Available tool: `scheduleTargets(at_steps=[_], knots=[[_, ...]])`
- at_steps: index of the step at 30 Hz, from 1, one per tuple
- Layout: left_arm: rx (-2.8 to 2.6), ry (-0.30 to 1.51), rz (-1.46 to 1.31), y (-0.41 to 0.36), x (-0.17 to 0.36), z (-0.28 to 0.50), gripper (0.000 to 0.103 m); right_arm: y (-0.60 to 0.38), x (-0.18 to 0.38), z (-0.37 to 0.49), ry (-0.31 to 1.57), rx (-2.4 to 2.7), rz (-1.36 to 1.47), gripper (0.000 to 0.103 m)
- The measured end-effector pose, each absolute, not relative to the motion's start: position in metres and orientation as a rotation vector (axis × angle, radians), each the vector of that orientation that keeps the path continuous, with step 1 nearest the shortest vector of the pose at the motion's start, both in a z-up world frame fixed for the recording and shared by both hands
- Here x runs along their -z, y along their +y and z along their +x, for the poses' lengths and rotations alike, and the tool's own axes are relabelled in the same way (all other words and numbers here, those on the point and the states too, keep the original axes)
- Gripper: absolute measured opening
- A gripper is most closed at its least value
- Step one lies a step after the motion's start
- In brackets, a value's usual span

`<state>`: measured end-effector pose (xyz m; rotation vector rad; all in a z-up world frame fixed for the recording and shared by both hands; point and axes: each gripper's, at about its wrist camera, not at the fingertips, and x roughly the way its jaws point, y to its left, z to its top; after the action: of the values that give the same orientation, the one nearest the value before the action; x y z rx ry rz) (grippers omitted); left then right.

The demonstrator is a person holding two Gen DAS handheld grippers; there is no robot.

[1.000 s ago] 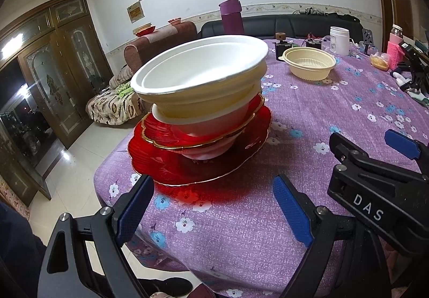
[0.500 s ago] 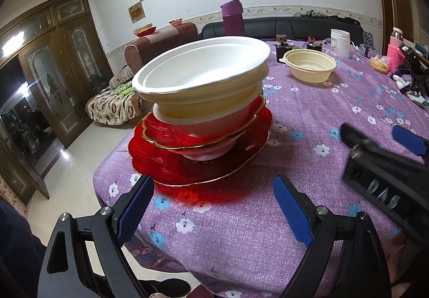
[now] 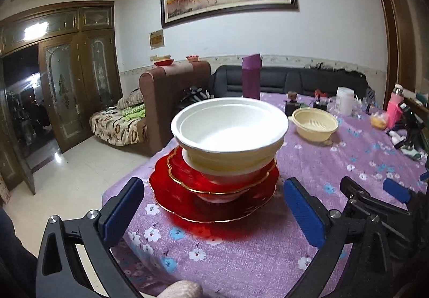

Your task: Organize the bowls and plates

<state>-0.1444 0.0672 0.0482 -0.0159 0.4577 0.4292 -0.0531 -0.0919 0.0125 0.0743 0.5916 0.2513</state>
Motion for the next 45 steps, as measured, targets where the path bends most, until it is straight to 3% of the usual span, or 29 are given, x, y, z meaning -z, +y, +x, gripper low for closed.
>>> scheduleTargets(at_steps=[11, 45], knots=[[-0.509, 0.584, -0.036, 0.082, -0.035, -0.131, 0.103, -0.067, -0.010, -0.067, 0.564, -0.291, -0.040, 0.093], [-0.505, 0.705, -0.102, 0.094, -0.017, -0.121, 0.103, -0.032, 0.007, -0.079, 0.599, -0.372, -0.206, 0.095]])
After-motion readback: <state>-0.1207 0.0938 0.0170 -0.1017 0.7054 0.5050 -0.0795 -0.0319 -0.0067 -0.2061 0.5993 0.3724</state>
